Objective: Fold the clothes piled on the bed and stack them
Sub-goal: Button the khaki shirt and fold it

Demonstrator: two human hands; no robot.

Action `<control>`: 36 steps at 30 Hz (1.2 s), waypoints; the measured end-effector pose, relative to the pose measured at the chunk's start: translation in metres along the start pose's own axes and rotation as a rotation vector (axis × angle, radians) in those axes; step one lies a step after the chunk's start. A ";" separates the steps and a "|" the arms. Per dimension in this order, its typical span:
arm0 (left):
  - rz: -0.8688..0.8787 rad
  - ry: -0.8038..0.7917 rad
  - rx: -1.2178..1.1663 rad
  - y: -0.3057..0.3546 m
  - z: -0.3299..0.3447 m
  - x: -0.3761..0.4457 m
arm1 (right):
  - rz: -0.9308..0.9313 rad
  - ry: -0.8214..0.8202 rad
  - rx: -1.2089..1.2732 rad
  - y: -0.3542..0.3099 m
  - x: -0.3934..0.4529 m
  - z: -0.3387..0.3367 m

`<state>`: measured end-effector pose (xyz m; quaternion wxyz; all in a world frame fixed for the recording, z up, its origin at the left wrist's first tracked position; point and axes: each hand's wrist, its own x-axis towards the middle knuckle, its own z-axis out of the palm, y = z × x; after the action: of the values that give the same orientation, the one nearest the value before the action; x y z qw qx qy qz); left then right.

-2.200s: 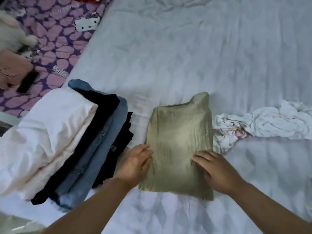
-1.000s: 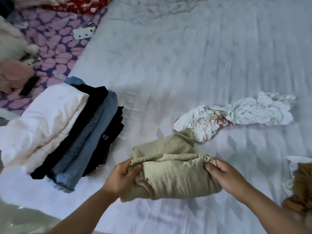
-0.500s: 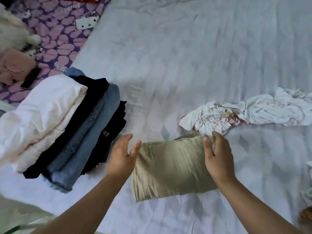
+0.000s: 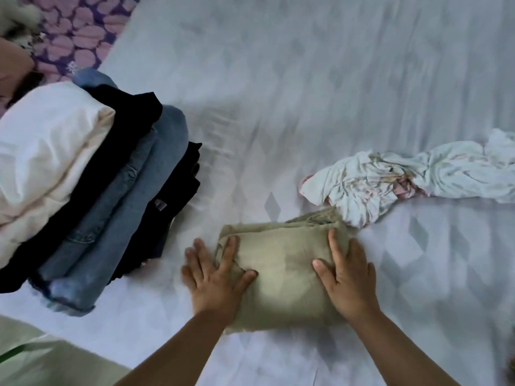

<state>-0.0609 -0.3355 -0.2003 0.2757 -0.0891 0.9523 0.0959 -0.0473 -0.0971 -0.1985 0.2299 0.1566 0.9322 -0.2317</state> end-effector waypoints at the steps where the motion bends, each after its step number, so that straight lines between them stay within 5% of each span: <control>1: -0.048 -0.019 -0.025 0.001 0.000 -0.003 | 0.015 0.003 0.044 -0.002 0.000 -0.001; 7: 0.073 0.001 -0.155 0.018 0.007 -0.025 | 0.068 0.073 0.439 -0.006 -0.007 -0.003; 10: 0.086 0.007 -0.422 0.023 -0.001 -0.029 | 0.174 0.007 0.486 -0.011 -0.010 -0.010; 18: -0.071 -0.408 -0.906 0.020 -0.039 -0.027 | 0.326 -0.140 0.397 -0.022 -0.035 -0.032; 21: -0.028 -0.486 -0.855 0.019 -0.058 -0.038 | 0.372 -0.194 0.412 -0.019 -0.051 -0.040; 28: 0.114 -0.363 -0.726 0.018 -0.093 -0.083 | 0.323 -0.186 0.372 -0.036 -0.090 -0.084; 36: 0.359 -0.240 -0.672 0.065 -0.155 -0.118 | 0.284 0.105 0.549 -0.034 -0.154 -0.158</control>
<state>-0.0565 -0.2947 0.0009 0.3192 0.0053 0.8294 0.4585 0.0131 -0.0747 0.0154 0.1605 0.3533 0.8141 -0.4321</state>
